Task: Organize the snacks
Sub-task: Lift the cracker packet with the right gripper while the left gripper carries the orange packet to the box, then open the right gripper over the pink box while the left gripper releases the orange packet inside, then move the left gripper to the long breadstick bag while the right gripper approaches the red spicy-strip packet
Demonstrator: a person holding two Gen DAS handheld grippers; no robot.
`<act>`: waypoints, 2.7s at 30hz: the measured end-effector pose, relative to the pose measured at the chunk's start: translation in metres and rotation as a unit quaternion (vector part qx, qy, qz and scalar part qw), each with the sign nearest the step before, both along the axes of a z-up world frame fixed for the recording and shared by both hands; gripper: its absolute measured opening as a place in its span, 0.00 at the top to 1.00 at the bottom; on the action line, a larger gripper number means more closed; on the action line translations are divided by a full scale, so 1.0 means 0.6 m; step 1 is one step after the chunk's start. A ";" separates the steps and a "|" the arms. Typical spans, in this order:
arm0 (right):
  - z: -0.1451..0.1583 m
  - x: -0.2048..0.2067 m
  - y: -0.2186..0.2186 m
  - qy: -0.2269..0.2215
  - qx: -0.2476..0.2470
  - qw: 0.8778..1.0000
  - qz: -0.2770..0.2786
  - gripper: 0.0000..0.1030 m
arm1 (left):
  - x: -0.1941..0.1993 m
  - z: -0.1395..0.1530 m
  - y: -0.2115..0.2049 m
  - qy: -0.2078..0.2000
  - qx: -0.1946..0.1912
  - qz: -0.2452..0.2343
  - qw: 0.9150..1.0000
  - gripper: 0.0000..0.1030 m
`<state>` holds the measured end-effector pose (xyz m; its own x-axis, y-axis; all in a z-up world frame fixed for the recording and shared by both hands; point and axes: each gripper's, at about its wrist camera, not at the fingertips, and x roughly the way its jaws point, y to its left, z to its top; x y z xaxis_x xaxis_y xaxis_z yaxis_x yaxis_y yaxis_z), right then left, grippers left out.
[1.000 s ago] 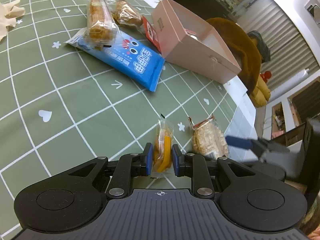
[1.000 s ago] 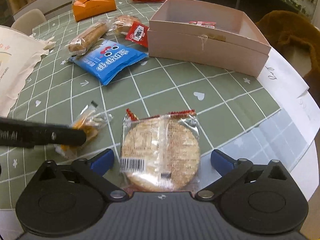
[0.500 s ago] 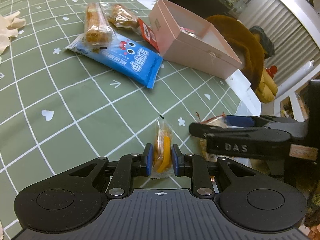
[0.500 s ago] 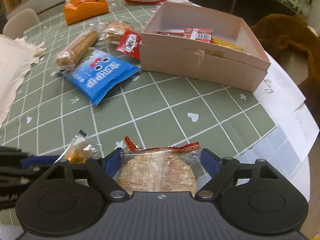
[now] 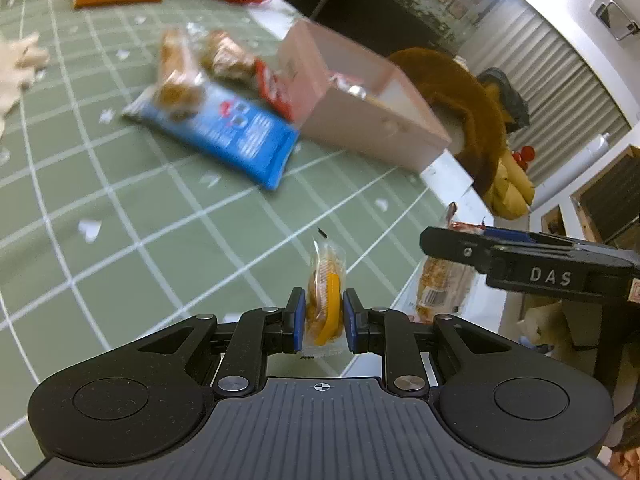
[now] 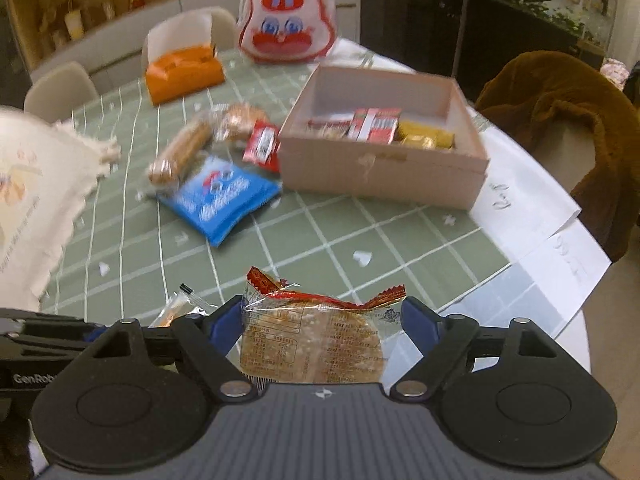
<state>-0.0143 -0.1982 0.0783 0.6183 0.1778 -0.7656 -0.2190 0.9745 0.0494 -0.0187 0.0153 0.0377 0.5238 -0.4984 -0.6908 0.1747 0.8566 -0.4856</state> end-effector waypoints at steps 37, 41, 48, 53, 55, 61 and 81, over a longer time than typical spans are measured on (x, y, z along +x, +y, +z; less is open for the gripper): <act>0.092 0.500 -0.110 0.034 0.077 0.996 -0.024 0.18 | 0.491 0.109 -0.060 -0.031 -0.013 -0.020 0.999 0.75; 0.064 0.508 -0.099 0.067 0.103 0.992 -0.008 0.18 | 0.497 0.087 0.003 -0.007 -0.009 0.037 0.999 0.75; 0.069 0.505 -0.088 0.073 0.169 0.982 0.031 0.18 | 0.498 0.030 0.006 0.026 0.034 0.025 0.999 0.75; 0.054 0.508 -0.057 0.088 0.019 0.996 -0.012 0.17 | 0.492 0.009 -0.004 0.030 0.074 0.012 0.997 0.76; 0.045 0.505 -0.071 0.107 0.036 0.993 -0.015 0.17 | 0.493 0.003 -0.009 0.035 0.087 0.006 0.996 0.76; 0.024 0.483 -0.105 0.173 0.127 0.977 0.002 0.17 | 0.472 -0.008 -0.021 0.035 0.118 -0.009 0.992 0.75; 0.027 0.243 -0.032 0.056 0.026 0.997 0.056 0.17 | 0.254 -0.028 0.012 0.083 0.046 -0.035 0.995 0.78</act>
<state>0.1313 -0.2173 0.0944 0.5031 0.2812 -0.8172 -0.3161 0.9399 0.1288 0.1338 0.0228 0.0212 0.3656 -0.4599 -0.8092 0.1595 0.8875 -0.4323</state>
